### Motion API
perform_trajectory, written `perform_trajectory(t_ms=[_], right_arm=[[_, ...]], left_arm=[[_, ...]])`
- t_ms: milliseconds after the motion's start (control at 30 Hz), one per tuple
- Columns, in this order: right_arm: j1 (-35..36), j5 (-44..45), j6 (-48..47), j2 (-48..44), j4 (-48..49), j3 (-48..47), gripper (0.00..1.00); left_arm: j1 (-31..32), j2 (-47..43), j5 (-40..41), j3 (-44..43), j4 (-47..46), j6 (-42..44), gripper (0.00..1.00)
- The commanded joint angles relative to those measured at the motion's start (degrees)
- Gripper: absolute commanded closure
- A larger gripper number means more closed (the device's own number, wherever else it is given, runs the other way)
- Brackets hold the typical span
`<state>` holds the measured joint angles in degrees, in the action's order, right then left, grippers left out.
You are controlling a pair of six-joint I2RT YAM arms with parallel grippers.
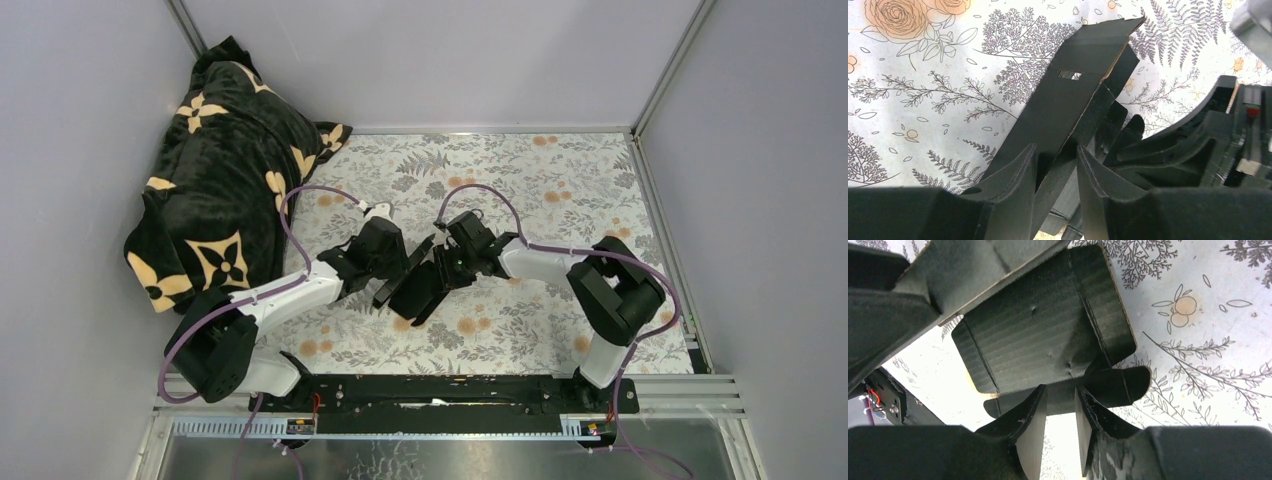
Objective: Fold the paper box
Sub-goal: Fold the paper box at the center of the board.
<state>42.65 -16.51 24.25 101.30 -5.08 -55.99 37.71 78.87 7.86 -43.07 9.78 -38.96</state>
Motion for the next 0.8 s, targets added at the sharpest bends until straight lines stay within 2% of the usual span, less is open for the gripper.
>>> perform_trajectory(t_ms=[0,333,600,767], right_arm=[[0.4,0.9,-1.4,-5.2,-3.6,-1.5,0.64],[-1.5,1.0,-1.6,-9.3,-4.9,-4.3,0.63],[-9.5,-4.6,-1.4,-7.4,-0.4,-6.5,0.63],[-11.1,-4.9,-2.9,-4.2,-1.5,-12.1,0.64]], left_arm=[[-0.8,1.0,2.0,-0.8,1.3,1.7,0.6],[-1.7,0.1,1.2,0.2,1.0,1.8,0.6],[-1.9,-0.7,0.7,0.8,1.0,1.9,0.6],[-1.9,-1.0,0.4,0.8,0.9,2.0,0.6]])
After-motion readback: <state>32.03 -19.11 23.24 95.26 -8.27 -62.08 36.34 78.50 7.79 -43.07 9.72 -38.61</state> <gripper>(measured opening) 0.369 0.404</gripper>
